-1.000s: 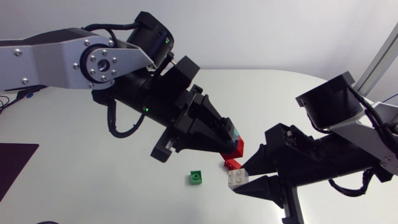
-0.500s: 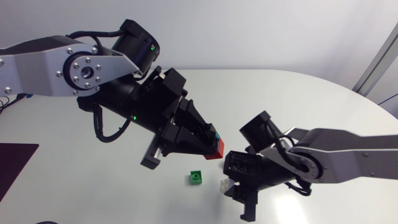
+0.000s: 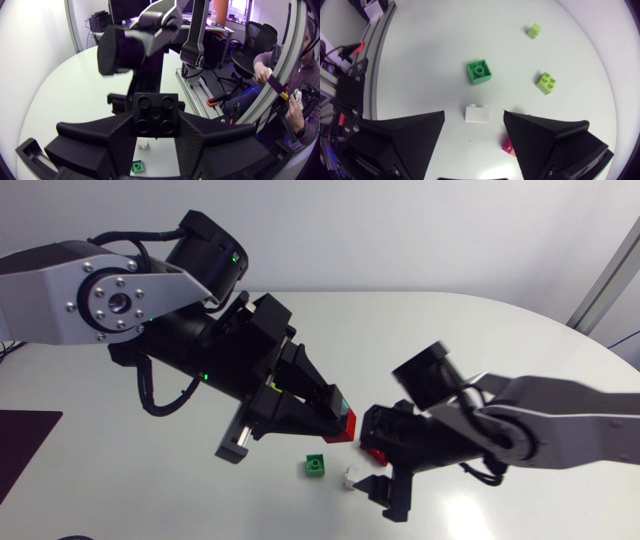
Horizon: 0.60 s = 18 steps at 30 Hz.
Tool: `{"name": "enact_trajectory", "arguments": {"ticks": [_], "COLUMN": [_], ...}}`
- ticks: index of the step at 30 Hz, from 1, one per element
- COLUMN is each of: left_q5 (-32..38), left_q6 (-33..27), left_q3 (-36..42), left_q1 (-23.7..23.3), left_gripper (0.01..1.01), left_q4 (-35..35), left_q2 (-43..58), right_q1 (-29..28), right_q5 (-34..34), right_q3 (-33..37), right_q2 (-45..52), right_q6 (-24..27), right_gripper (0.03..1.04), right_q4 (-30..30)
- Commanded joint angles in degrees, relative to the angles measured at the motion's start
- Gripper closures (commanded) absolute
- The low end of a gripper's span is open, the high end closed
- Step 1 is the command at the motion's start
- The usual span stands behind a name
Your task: Disassemble duplo
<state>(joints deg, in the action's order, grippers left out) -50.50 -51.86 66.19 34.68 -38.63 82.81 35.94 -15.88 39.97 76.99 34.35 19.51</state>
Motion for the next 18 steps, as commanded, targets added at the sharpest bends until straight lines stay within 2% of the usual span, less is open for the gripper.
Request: {"name": "enact_trajectory", "arguments": {"ticks": [1, 5, 7, 12, 18], "left_q5": [0.0, 0.0, 0.0, 0.0, 0.2], "left_q6": [-1.5, -1.3, -1.2, -0.6, 0.4], "left_q3": [-1.1, -0.7, -0.4, -0.3, 0.2], "left_q1": [0.8, 1.4, 2.2, 3.5, 4.4], "left_gripper": [0.677, 0.677, 0.677, 0.677, 0.677], "left_q4": [0.2, 0.8, 0.9, 2.0, 3.6], "left_q2": [0.4, 1.9, 2.6, 4.3, 5.1], "right_q1": [-3.2, -7.0, -7.9, -7.5, -4.0], "right_q5": [-3.3, -9.7, -11.4, -13.5, -14.4], "right_q3": [-0.4, 1.4, 2.1, 4.8, 6.8], "right_q2": [-8.3, -17.6, -20.1, -22.6, -22.4], "right_q6": [-1.1, -2.6, -4.0, -7.7, -10.9], "right_gripper": [0.07, 0.07, 0.07, 0.07, 0.10], "right_q4": [3.8, 9.3, 10.0, 10.8, 11.1]}}
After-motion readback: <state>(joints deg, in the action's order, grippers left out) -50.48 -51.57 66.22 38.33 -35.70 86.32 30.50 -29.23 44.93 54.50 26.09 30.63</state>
